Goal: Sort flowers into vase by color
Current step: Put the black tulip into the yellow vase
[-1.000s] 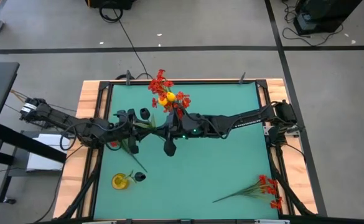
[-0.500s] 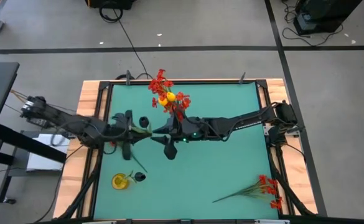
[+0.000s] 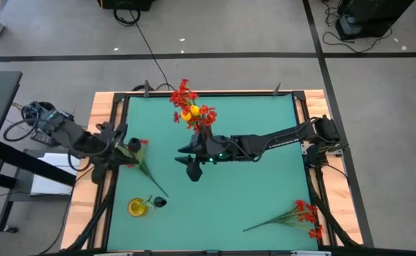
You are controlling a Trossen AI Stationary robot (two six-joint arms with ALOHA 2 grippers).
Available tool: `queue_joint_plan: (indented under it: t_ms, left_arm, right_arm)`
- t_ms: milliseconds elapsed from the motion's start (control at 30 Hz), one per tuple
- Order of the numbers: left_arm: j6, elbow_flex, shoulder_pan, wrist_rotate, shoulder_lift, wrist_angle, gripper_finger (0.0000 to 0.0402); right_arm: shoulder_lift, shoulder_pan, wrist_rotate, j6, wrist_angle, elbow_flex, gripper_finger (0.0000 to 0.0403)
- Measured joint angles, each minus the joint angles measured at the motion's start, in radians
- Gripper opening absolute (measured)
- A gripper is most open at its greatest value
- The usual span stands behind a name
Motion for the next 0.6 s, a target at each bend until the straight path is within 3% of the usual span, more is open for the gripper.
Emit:
queue_joint_plan:
  t_ms: [133, 333, 600]
  left_arm:
    - [-0.102, -0.091, -0.062, -0.025, -0.047, 0.014, 0.0006]
    - [-0.212, -0.256, -0.183, -0.021, -0.108, 0.16, 0.0006]
    - [-0.24, -0.295, -0.282, -0.021, -0.12, 0.165, 0.0005]
  right_arm:
    - [0.0, 0.0, 0.0, 0.053, -0.026, 0.0, 0.0183]
    - [0.0, 0.007, 0.009, 0.084, -0.081, 0.0, 0.0183]
    - [0.0, 0.005, 0.01, 0.096, -0.085, 0.0, 0.0183]
